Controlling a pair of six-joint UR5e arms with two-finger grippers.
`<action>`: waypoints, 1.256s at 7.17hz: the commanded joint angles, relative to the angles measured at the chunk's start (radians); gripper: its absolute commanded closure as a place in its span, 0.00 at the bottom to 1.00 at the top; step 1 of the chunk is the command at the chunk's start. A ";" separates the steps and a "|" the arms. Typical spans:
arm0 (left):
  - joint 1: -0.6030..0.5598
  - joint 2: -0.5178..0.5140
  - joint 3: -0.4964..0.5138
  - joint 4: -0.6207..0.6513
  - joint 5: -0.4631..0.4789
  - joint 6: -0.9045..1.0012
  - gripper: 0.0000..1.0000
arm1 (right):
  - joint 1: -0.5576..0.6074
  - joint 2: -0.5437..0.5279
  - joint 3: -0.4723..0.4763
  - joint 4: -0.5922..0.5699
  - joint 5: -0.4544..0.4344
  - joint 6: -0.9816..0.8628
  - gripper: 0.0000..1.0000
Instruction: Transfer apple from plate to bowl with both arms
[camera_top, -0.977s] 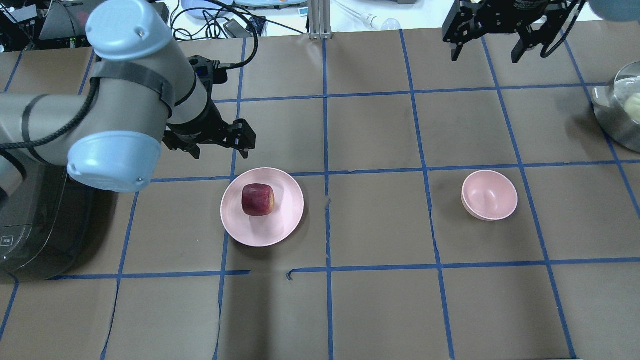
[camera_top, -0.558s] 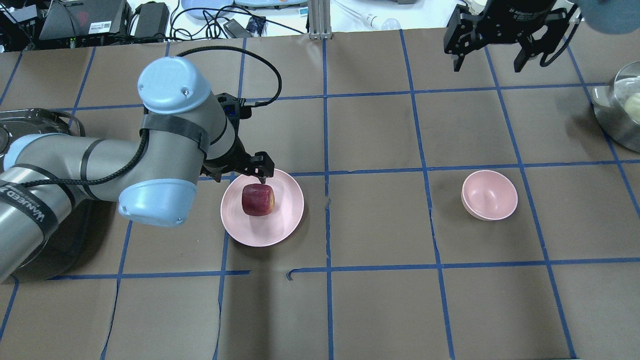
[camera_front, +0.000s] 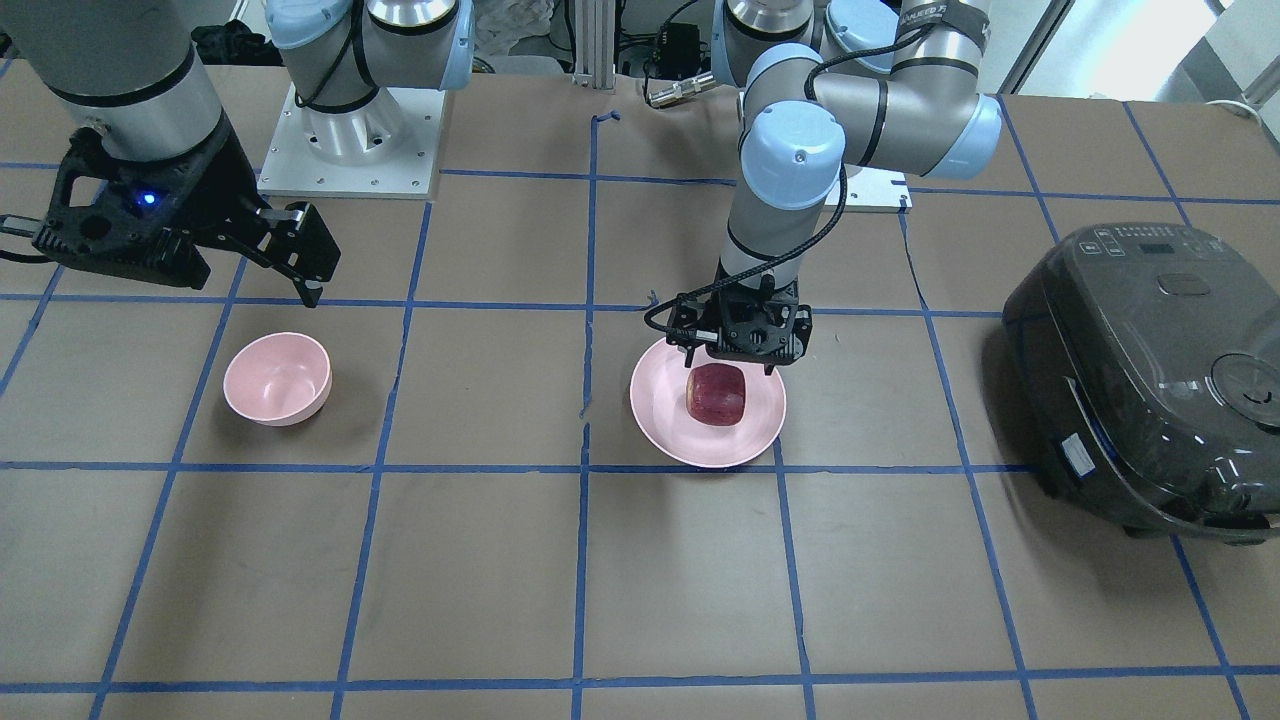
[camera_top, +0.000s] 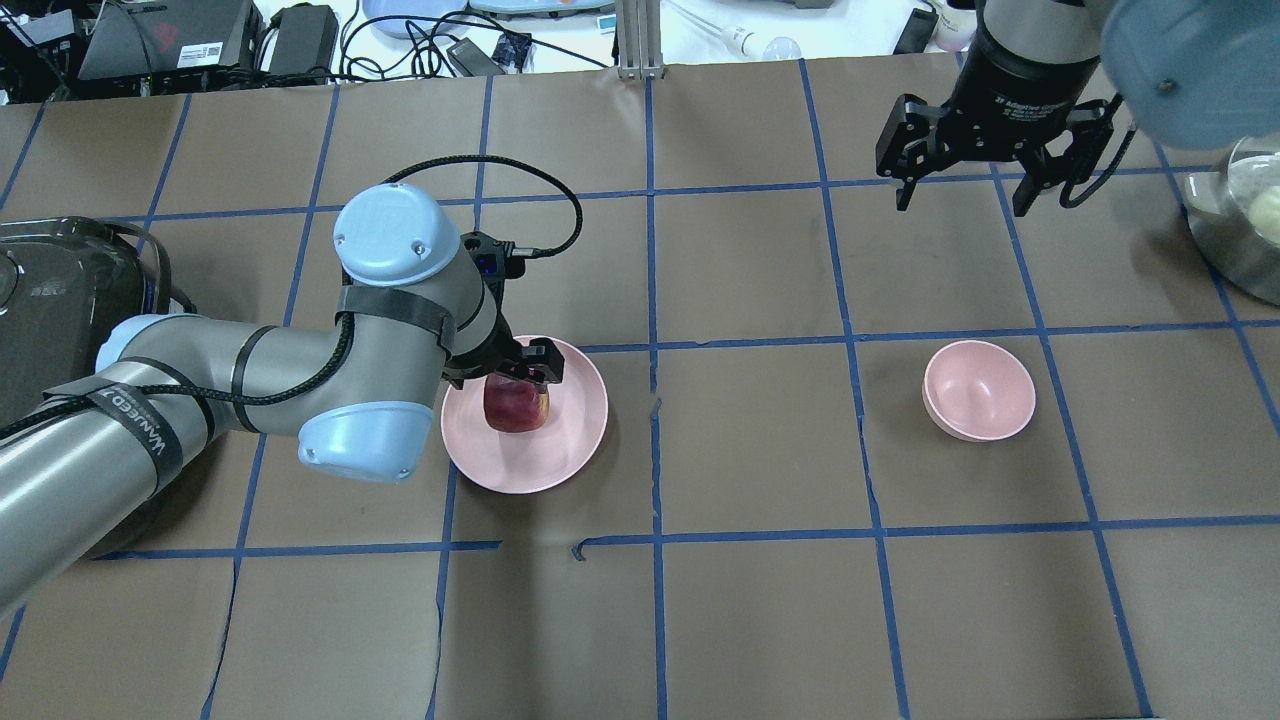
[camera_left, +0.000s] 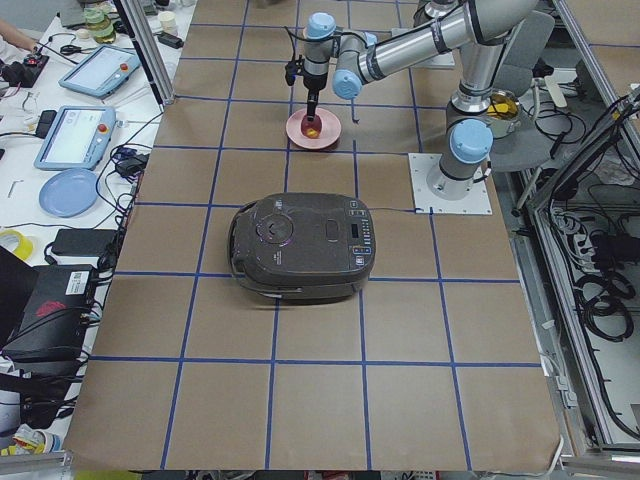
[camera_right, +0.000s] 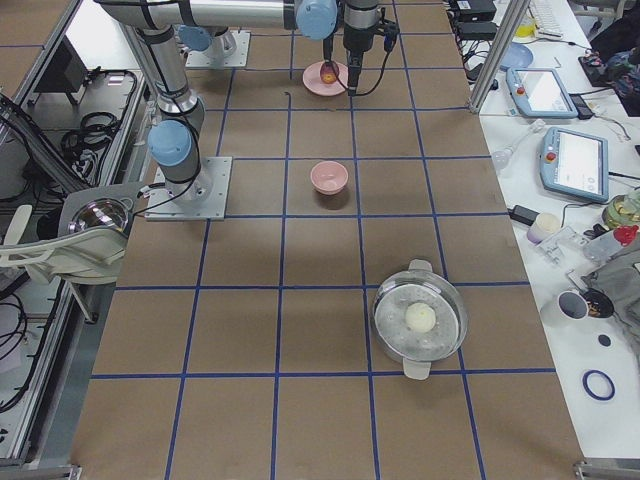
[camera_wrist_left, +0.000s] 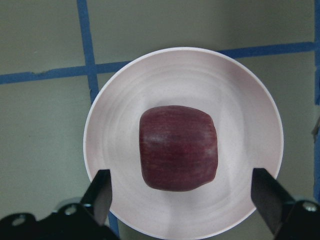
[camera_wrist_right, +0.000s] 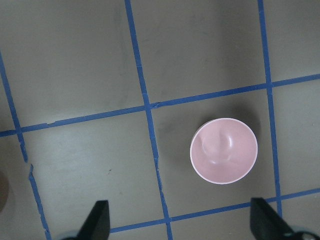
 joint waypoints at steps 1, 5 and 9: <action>0.000 -0.065 0.004 0.037 -0.006 -0.011 0.00 | -0.043 0.003 0.055 -0.012 -0.021 -0.111 0.00; -0.002 -0.104 -0.004 0.037 -0.010 -0.052 0.07 | -0.351 0.005 0.292 -0.168 -0.029 -0.475 0.00; -0.006 -0.072 0.007 0.019 0.005 -0.054 0.65 | -0.385 0.092 0.636 -0.677 0.072 -0.491 0.40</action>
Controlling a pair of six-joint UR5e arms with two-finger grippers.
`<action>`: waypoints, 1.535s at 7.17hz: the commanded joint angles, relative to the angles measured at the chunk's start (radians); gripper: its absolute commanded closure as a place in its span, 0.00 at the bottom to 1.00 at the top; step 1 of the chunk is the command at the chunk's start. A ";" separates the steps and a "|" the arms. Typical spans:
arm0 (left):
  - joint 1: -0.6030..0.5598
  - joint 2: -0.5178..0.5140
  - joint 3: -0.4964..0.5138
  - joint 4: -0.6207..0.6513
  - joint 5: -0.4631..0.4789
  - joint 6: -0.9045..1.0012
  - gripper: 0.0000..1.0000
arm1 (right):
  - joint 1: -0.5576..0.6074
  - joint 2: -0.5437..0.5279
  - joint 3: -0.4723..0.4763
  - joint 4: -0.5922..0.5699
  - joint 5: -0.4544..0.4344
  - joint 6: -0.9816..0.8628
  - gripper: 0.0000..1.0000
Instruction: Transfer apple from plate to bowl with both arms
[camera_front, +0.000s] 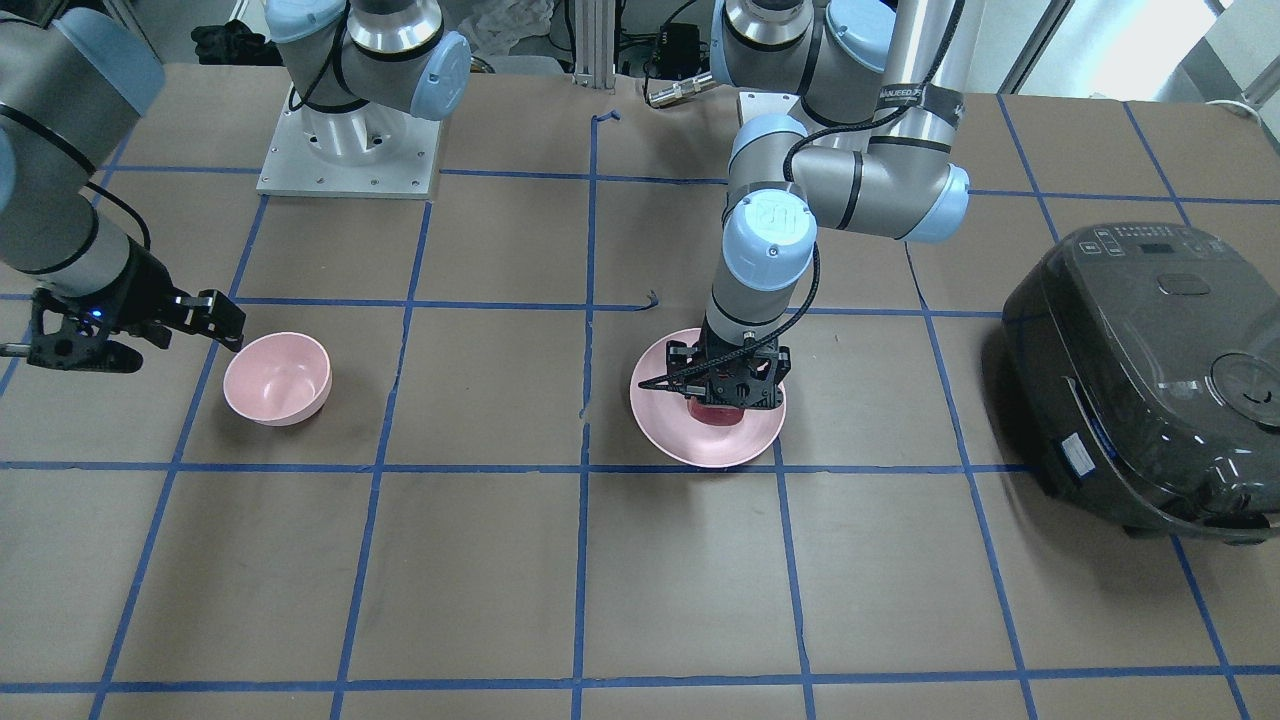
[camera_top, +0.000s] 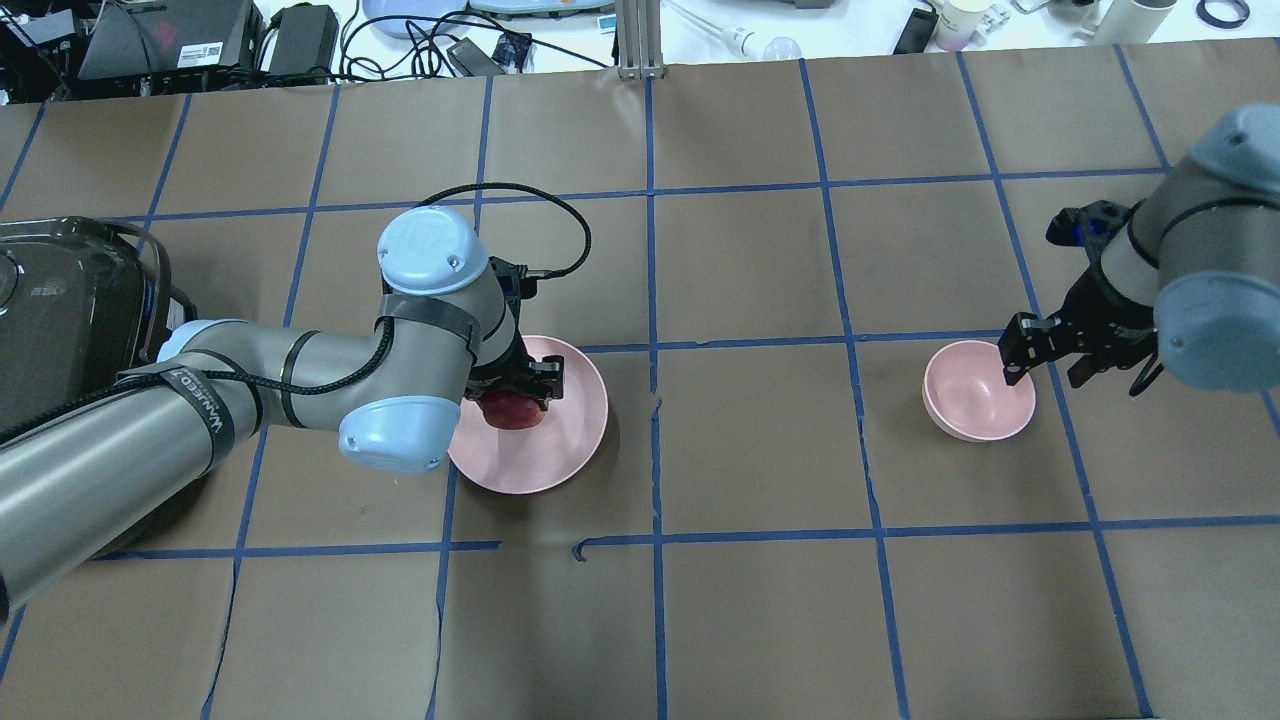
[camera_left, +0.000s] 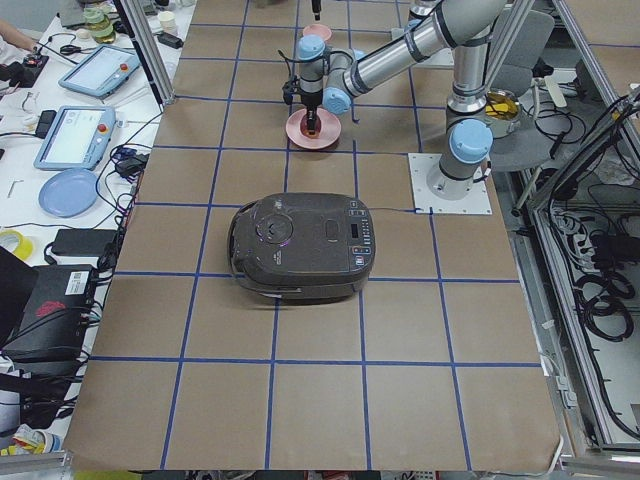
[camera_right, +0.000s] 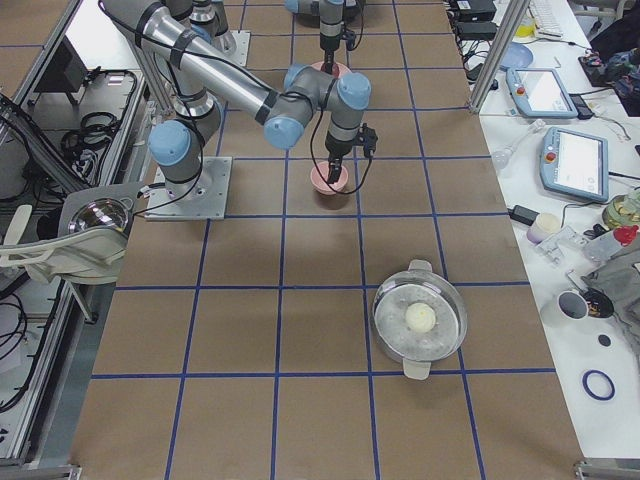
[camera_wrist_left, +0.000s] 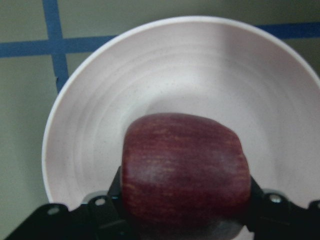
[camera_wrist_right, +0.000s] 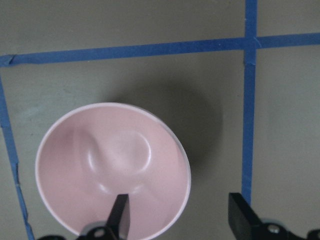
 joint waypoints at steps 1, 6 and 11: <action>-0.006 0.036 0.015 -0.009 0.002 -0.001 0.68 | -0.005 0.039 0.092 -0.141 0.003 -0.003 0.54; -0.030 0.152 0.198 -0.308 -0.009 0.011 0.72 | 0.007 0.036 0.016 -0.135 0.007 0.003 1.00; -0.026 0.156 0.223 -0.315 -0.050 0.011 0.75 | 0.370 0.111 -0.104 -0.069 0.164 0.291 1.00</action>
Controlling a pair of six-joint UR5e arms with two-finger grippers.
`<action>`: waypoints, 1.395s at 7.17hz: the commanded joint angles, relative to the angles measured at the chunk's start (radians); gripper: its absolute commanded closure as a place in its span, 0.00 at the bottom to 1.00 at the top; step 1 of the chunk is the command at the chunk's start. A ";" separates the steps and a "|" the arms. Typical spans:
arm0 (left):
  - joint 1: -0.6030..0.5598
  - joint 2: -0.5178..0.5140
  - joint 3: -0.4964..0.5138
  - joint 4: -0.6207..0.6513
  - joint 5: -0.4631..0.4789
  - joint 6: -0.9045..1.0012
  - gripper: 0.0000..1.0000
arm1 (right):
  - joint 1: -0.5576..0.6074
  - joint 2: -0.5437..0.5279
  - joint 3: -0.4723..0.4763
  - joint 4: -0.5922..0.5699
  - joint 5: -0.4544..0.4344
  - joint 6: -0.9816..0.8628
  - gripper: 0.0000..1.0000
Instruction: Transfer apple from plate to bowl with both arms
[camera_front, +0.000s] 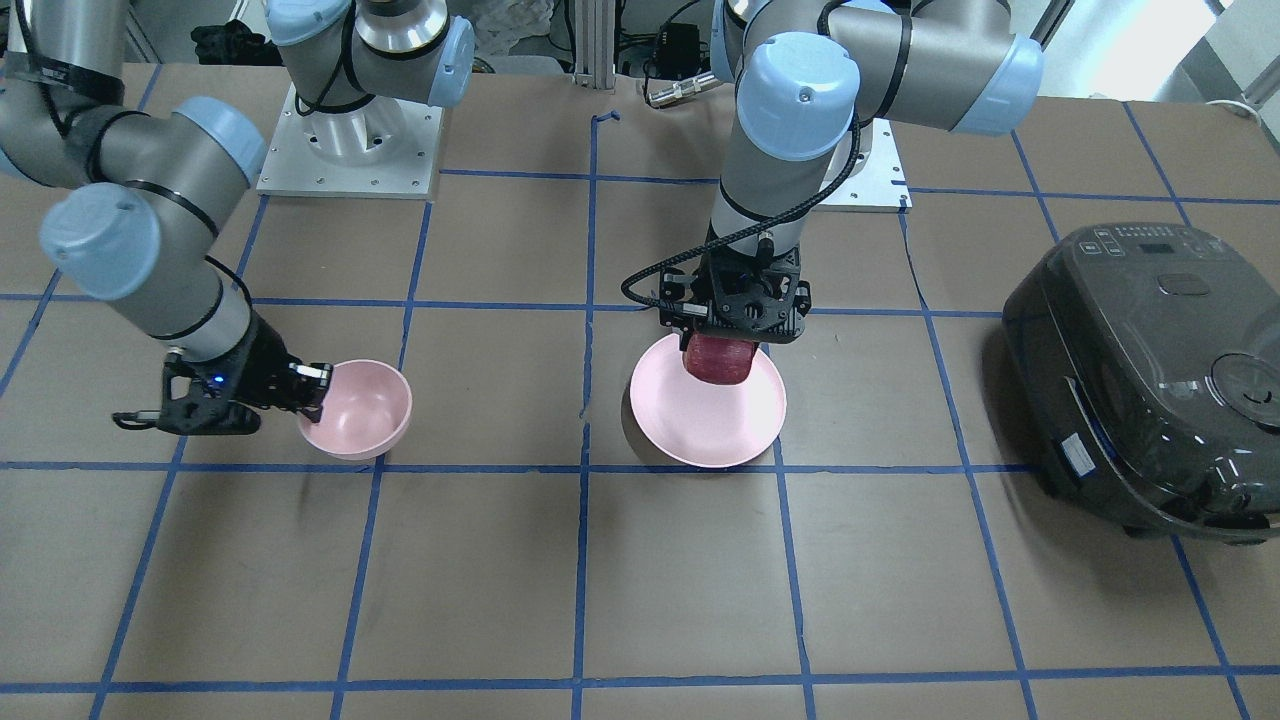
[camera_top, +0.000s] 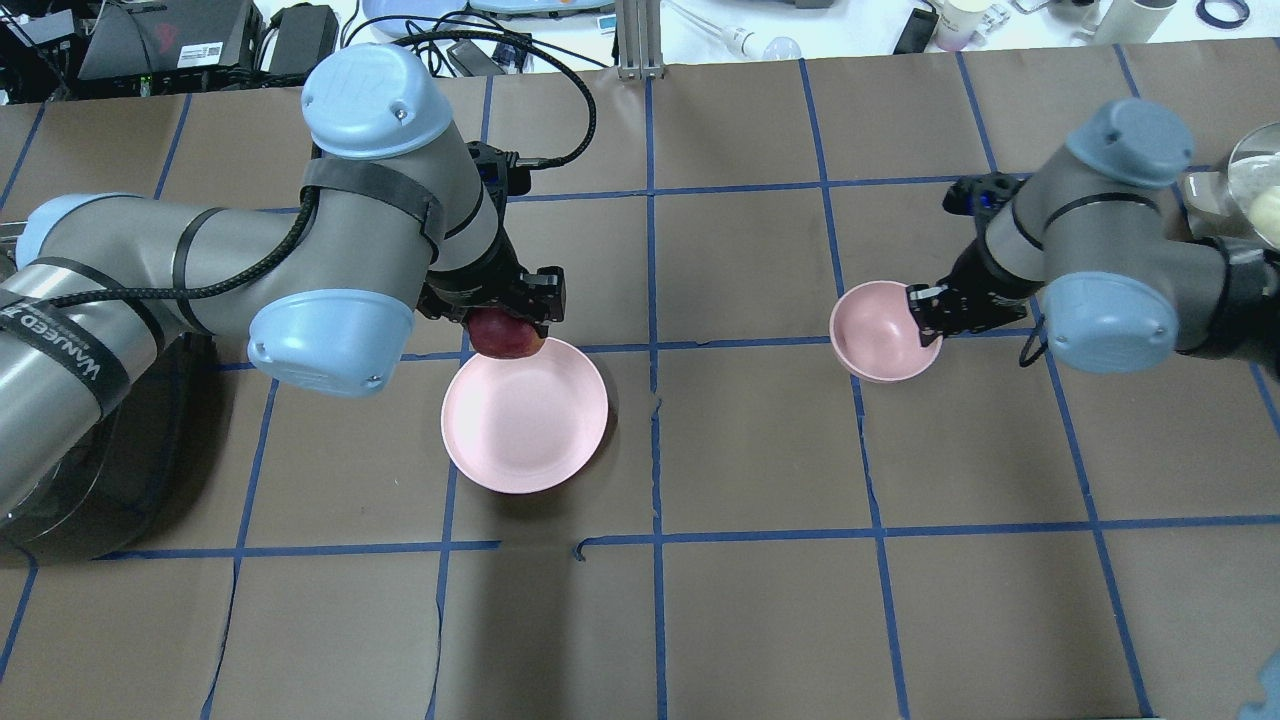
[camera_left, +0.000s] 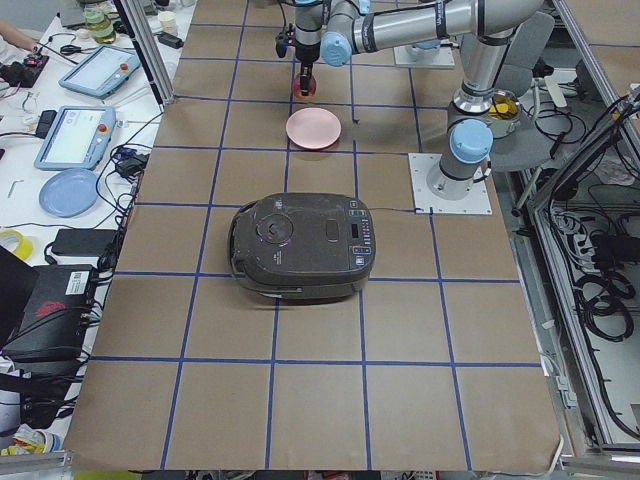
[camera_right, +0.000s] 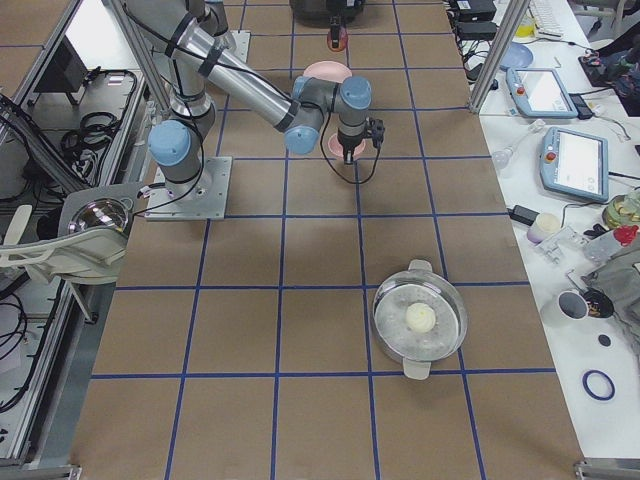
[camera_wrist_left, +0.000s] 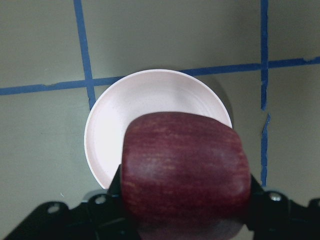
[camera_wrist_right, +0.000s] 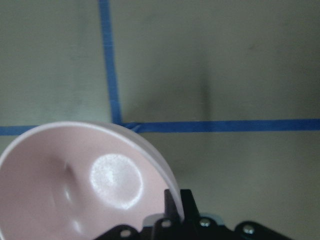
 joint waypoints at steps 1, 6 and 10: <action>0.001 0.002 0.001 -0.004 -0.014 0.000 0.75 | 0.172 0.040 -0.002 -0.018 0.030 0.125 1.00; 0.000 0.003 0.021 -0.018 -0.022 -0.003 0.77 | 0.125 -0.034 -0.122 0.053 -0.089 0.110 0.00; -0.031 -0.027 0.021 -0.021 -0.077 -0.084 0.81 | 0.092 -0.186 -0.550 0.607 -0.153 0.110 0.00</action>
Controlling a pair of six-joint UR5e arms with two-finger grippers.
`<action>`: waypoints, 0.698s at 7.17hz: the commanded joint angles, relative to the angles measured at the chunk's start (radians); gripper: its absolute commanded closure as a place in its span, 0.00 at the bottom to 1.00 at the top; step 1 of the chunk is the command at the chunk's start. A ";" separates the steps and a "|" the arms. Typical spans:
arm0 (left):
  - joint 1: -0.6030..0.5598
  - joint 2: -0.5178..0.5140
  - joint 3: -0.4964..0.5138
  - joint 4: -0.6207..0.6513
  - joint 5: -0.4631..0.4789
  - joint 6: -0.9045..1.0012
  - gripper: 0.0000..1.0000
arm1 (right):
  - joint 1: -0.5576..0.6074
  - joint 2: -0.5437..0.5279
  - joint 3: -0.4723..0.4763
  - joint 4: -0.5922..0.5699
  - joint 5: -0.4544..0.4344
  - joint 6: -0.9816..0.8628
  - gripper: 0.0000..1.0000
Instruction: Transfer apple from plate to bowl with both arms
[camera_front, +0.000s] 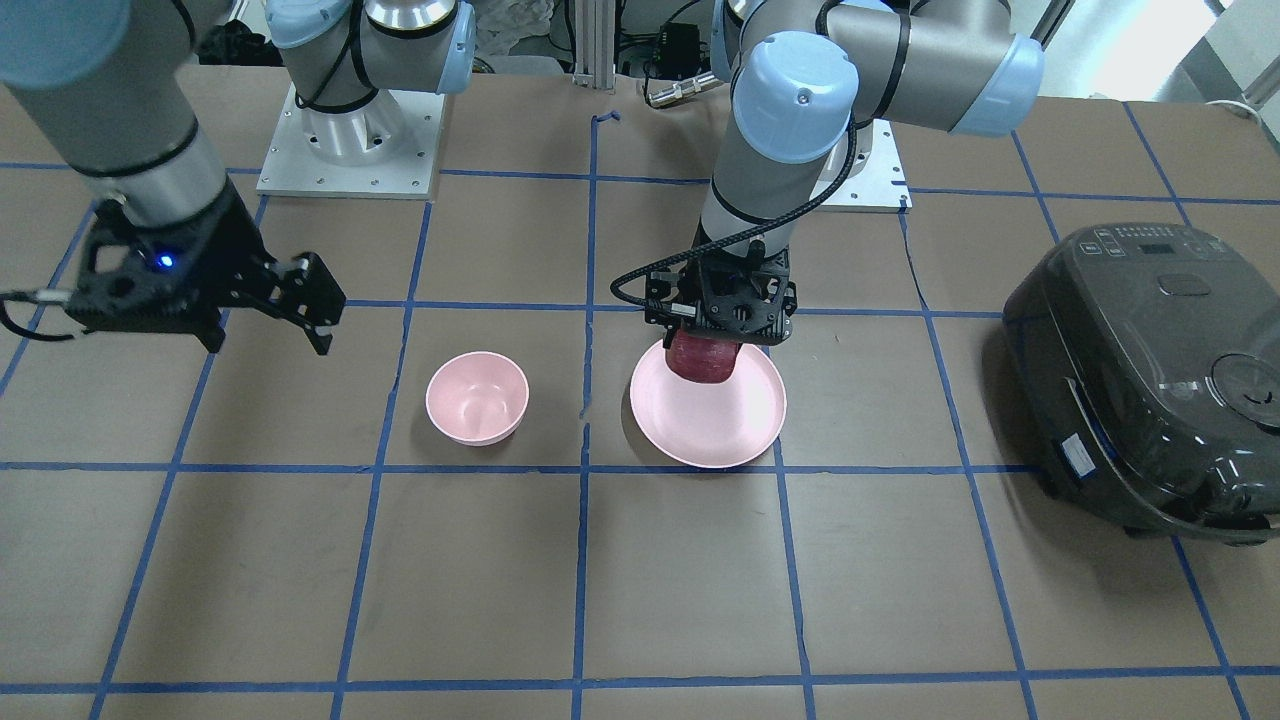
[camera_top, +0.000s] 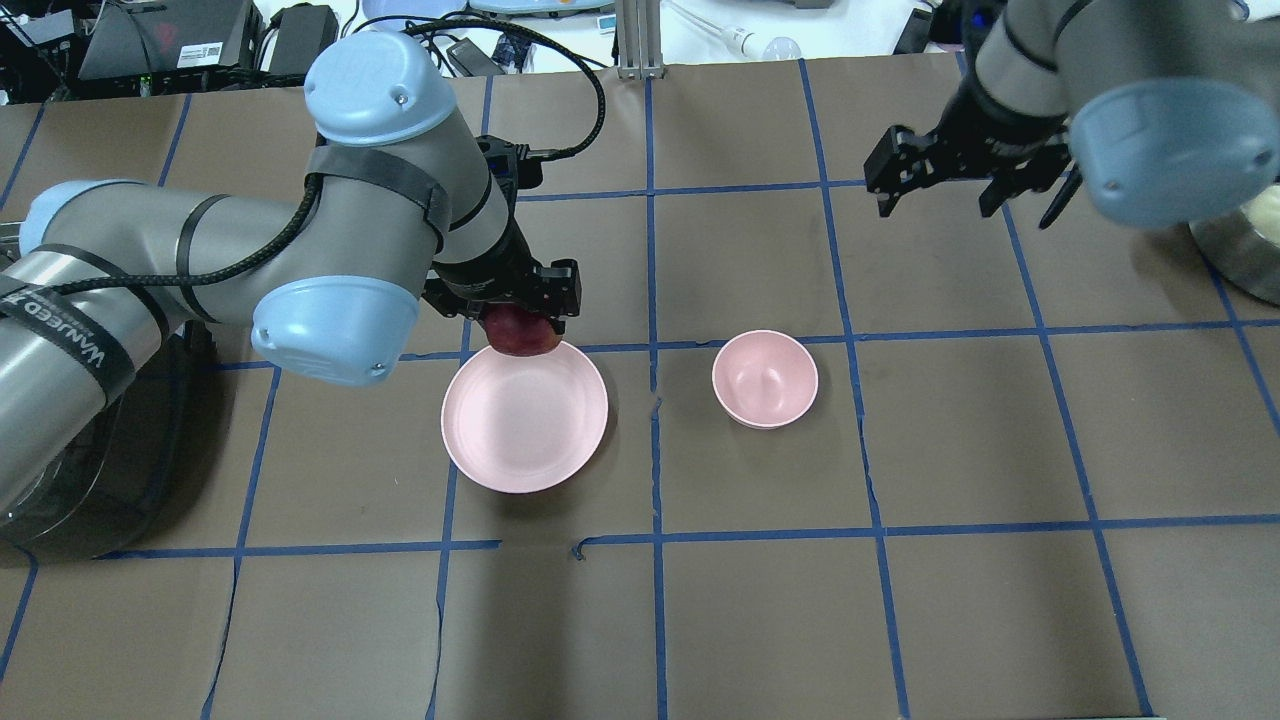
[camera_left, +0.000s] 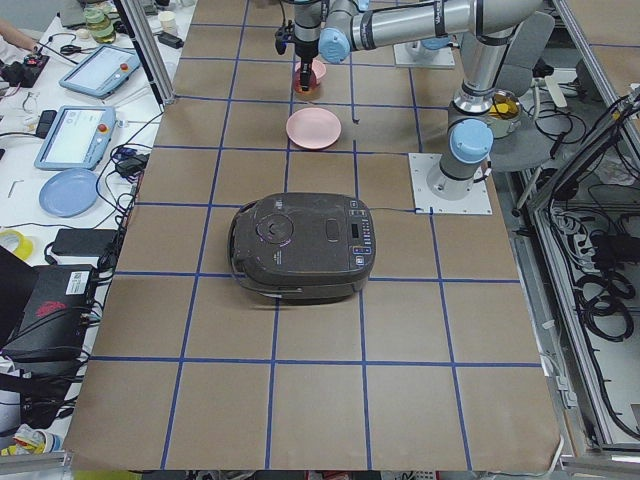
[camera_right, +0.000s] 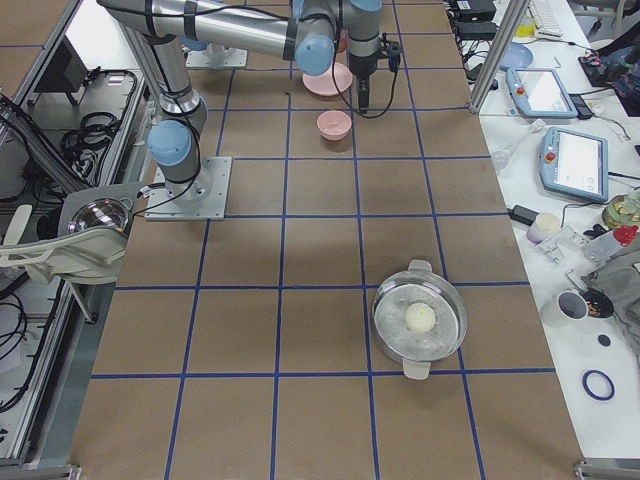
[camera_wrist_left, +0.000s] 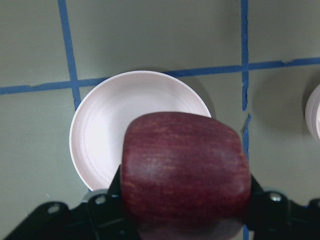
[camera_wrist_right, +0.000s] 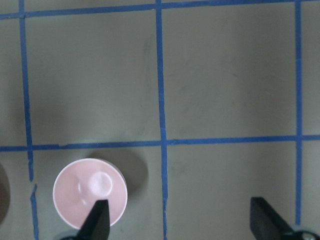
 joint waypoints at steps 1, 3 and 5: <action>-0.046 -0.024 0.002 0.020 -0.084 -0.208 0.81 | 0.001 0.006 -0.147 0.190 -0.018 -0.001 0.00; -0.140 -0.059 0.004 0.117 -0.151 -0.385 0.81 | -0.004 0.008 -0.149 0.186 -0.018 0.000 0.00; -0.198 -0.107 0.008 0.233 -0.182 -0.583 0.81 | -0.001 0.006 -0.158 0.192 -0.019 0.000 0.00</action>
